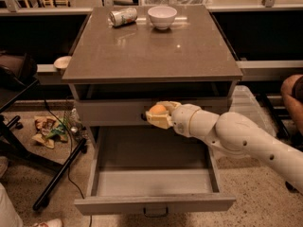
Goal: Place orange into middle drawer
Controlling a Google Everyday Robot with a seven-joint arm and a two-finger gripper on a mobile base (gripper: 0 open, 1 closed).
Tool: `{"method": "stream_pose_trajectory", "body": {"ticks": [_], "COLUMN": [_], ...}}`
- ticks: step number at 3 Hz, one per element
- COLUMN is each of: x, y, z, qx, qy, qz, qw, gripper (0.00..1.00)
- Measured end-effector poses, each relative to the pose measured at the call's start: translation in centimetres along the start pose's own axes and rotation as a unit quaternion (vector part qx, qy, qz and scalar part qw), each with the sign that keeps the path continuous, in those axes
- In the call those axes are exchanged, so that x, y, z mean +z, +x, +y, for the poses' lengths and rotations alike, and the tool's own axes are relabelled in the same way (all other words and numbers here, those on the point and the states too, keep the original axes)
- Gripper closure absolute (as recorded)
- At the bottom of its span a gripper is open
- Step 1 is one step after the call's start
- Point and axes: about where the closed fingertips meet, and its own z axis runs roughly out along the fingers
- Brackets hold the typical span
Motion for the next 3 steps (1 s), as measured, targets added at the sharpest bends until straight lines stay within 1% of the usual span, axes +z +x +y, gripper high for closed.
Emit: {"method": "stream_pose_trajectory", "body": {"ticks": [1,2,3], "x": [0.8,2.4,3.8], "y": [1.0,6.1,11.2], "z": [0.6,1.6,2.5], "qx": [-0.024,-0.057,-0.076], "qy": [-0.017,-0.064,-0.106], "qz": [0.013,0.056,0.094], "qw": [0.9995,0.9947,0.9870], "gripper": [1.00,1.00,1.00]}}
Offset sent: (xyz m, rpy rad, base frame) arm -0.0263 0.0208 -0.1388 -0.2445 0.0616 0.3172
